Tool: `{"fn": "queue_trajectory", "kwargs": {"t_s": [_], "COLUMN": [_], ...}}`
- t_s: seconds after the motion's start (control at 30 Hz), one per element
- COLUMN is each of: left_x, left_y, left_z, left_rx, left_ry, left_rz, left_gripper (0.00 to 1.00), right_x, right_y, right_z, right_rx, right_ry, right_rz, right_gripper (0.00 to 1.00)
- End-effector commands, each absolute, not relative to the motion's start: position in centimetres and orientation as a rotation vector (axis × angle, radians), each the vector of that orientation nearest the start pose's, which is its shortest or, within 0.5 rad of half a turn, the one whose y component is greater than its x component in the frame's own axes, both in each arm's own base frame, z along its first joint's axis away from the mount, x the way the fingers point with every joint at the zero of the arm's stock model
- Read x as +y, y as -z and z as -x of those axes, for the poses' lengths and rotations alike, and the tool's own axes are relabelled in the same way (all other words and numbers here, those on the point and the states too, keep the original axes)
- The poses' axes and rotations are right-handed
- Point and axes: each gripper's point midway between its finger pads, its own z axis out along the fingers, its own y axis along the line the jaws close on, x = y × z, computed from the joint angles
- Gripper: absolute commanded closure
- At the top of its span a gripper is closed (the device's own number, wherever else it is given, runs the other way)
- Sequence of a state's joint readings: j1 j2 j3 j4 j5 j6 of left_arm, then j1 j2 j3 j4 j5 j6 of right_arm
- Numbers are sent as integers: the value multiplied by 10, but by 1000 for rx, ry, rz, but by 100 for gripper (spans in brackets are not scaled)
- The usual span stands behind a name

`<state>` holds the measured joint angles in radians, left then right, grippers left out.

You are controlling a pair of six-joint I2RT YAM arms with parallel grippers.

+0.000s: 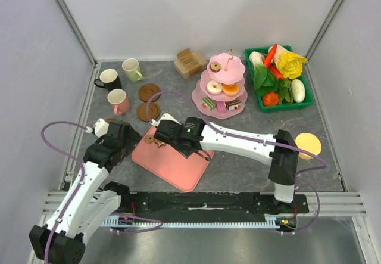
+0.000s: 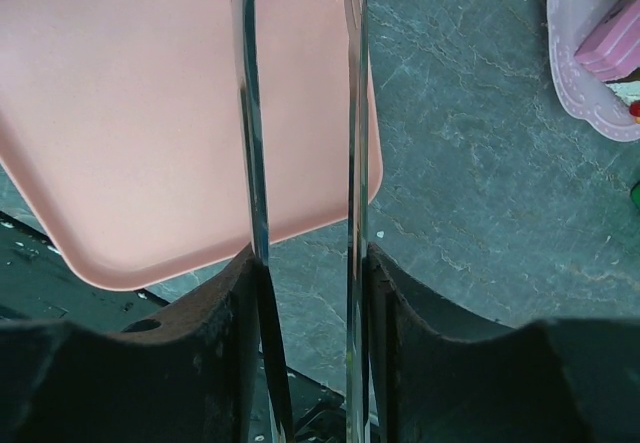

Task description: Serve the afternoon tea

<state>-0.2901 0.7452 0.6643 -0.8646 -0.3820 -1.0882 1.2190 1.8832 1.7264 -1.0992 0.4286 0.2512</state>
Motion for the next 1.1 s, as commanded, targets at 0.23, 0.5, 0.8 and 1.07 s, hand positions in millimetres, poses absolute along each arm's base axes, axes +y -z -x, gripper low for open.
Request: {"fn": "queue_trajectory", "kwargs": {"t_s": [0.23,0.5,0.8,1.07], "left_x": [-30,-30,-31,-31], "left_y": [-131,-137,-140,-140], "left_z": [-208,-208,-207,-209], "left_rx": [2141,2127,2126,2123], "left_ry": [170,183,191,195], "left_rz": [1071,1065,1061,1060], "left_gripper": [1,1,1,1], "right_x": [334,324,294,223], "right_y": [-194,-238,-287,-325], "right_z": [-199,-212,-249,-310], "right_rx": [2296,2221,2159,2117], "right_ry": [40,7,23,154], "right_rz": [964,826,615,341], "right_gripper": [55,55,56,57]}}
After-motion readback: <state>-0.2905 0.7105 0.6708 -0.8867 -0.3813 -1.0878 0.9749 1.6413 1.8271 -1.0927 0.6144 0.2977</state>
